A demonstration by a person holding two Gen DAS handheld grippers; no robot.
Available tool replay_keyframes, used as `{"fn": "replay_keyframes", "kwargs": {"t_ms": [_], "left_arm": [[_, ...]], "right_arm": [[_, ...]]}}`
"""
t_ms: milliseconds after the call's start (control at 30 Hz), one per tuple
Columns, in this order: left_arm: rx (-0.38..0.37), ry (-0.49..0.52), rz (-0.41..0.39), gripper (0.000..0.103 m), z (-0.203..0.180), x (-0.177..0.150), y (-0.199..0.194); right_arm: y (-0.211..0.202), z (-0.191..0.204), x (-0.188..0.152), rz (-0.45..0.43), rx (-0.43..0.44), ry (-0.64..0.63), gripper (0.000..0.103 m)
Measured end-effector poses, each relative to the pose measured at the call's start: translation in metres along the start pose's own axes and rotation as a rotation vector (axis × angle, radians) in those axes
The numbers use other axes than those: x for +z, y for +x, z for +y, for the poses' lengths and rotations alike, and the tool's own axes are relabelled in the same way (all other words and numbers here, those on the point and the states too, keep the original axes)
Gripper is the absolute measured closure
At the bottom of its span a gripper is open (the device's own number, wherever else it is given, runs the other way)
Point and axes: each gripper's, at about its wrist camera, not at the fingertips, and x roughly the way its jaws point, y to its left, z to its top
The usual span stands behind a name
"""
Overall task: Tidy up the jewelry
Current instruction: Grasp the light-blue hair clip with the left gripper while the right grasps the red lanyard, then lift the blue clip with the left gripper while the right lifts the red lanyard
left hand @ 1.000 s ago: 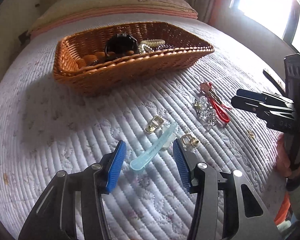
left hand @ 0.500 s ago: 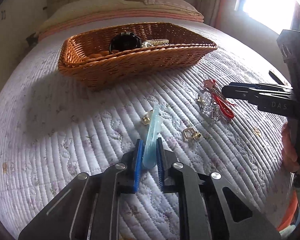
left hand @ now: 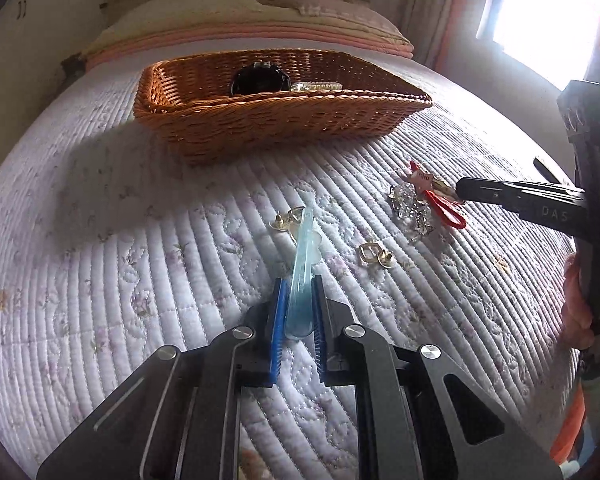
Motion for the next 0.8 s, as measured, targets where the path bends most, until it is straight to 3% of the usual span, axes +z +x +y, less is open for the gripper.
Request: {"fn": "replay_keyframes", "kwargs": {"t_ms": [300, 433, 500, 600, 800], "left_arm": [[-0.017, -0.032, -0.010, 0.092, -0.001, -0.014, -0.010], [-0.028, -0.041, -0.011, 0.092, 0.001, -0.015, -0.010], [-0.031, -0.044, -0.011, 0.092, 0.002, -0.016, -0.010], [-0.032, -0.041, -0.013, 0.092, 0.003, -0.016, -0.009], [-0.027, -0.035, -0.013, 0.092, 0.001, -0.016, -0.008]], "right_arm": [[-0.023, -0.018, -0.016, 0.013, 0.025, 0.043, 0.101], [-0.011, -0.004, -0.003, 0.031, 0.044, -0.002, 0.096], [-0.002, -0.001, 0.002, 0.043, 0.030, -0.019, 0.086], [0.009, -0.001, 0.006, 0.053, 0.021, -0.029, 0.081], [0.027, 0.003, 0.012, 0.078, -0.022, -0.075, 0.081]]}}
